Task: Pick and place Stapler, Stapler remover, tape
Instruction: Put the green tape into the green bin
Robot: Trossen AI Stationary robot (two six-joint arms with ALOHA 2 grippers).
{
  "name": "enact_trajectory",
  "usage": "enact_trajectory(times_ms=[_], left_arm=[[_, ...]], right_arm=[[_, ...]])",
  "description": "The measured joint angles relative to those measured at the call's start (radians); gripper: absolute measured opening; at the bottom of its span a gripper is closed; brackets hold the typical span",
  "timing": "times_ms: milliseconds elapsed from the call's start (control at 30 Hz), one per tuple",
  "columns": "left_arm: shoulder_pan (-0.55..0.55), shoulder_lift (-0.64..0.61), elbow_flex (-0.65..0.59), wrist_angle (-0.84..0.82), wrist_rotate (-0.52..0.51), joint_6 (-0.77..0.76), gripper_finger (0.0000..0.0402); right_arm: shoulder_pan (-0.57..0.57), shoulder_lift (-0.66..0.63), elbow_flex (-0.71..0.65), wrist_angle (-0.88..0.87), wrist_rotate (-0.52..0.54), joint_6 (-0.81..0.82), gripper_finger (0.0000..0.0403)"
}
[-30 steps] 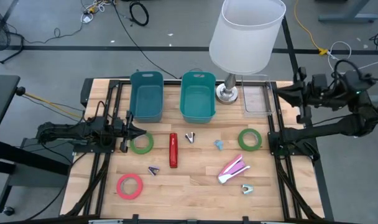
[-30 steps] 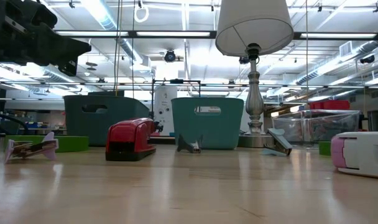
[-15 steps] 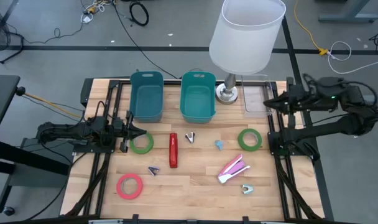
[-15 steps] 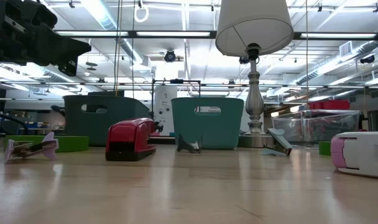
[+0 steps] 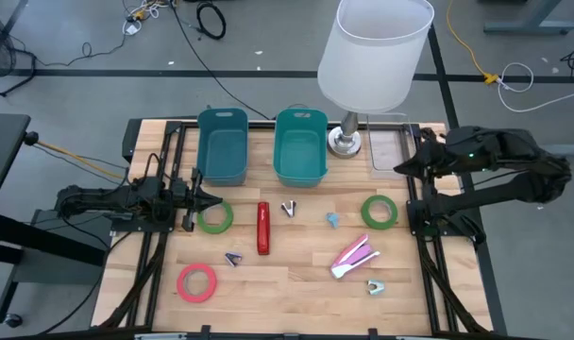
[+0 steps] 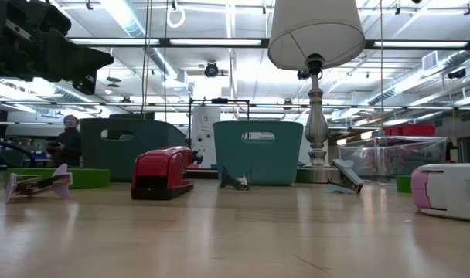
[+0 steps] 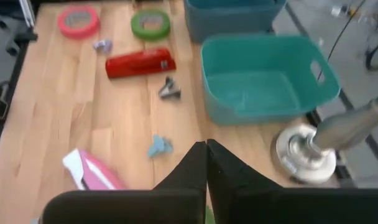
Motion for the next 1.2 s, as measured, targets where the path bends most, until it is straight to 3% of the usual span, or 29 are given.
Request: enact_trajectory(times_ms=[267, 600, 900, 1200], left_arm=[[0.0, 0.0, 0.0, 0.0, 0.0, 0.0, 0.0003], [0.0, 0.0, 0.0, 0.0, 0.0, 0.0, 0.0003], [0.0, 0.0, 0.0, 0.0, 0.0, 0.0, 0.0003], [0.0, 0.0, 0.0, 0.0, 0.0, 0.0, 0.0003]], right_arm=[[0.0, -0.003, -0.076, -0.051, -0.071, 0.037, 0.0011], [0.0, -0.036, -0.364, -0.041, -0.098, 0.09, 0.0011], [0.0, -0.036, -0.594, 0.087, -0.194, 0.142, 0.0011], [0.0, 0.004, -0.663, 0.191, -0.194, 0.142, 0.0013]])
